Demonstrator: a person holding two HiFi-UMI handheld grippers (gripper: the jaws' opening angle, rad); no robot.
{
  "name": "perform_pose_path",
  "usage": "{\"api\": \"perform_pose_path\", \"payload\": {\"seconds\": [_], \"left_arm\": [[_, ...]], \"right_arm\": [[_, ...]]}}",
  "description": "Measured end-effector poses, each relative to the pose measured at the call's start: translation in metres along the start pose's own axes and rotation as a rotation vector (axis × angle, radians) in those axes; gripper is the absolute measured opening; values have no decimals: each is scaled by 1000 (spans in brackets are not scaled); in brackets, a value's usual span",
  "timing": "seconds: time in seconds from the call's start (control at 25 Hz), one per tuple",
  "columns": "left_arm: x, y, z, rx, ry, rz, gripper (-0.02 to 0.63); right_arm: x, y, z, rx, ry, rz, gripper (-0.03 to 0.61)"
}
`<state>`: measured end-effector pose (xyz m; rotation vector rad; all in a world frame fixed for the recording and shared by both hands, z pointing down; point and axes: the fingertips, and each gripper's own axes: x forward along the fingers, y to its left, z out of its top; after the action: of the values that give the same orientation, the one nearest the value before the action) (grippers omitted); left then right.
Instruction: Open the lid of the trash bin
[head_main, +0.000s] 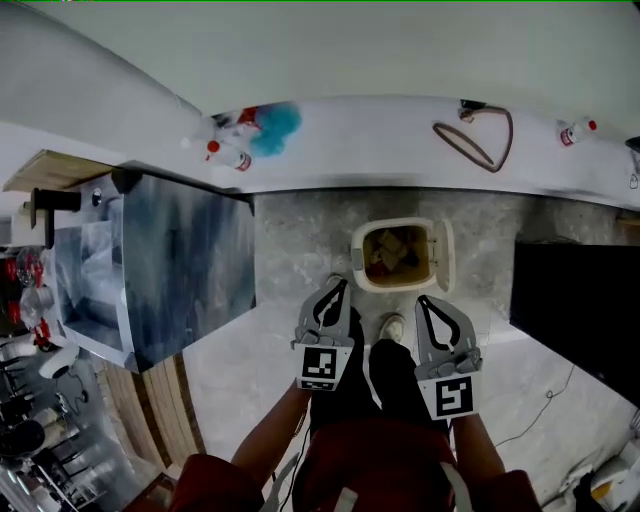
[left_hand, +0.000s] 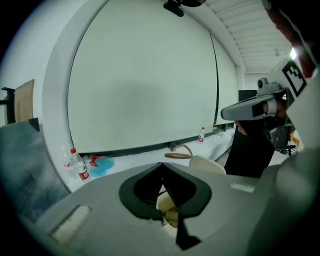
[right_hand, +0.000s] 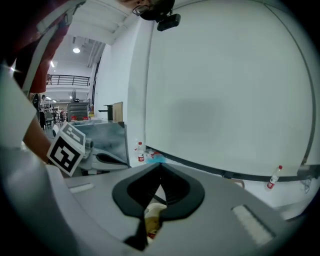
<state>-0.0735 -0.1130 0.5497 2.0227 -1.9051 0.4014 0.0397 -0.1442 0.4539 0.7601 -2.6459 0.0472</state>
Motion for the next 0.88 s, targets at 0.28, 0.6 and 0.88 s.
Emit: {"api": "perform_pose_path", "payload": {"seconds": [0.28, 0.6, 0.88], "left_arm": [[-54, 2, 63, 19, -104, 88, 2], [-128, -8, 173, 102, -327, 180, 2], [-177, -8, 220, 60, -433, 261, 2]], "right_arm": [[-36, -6, 55, -75, -91, -24, 0], [-74, -15, 122, -15, -238, -49, 0], [-108, -20, 158, -56, -291, -104, 0]]}}
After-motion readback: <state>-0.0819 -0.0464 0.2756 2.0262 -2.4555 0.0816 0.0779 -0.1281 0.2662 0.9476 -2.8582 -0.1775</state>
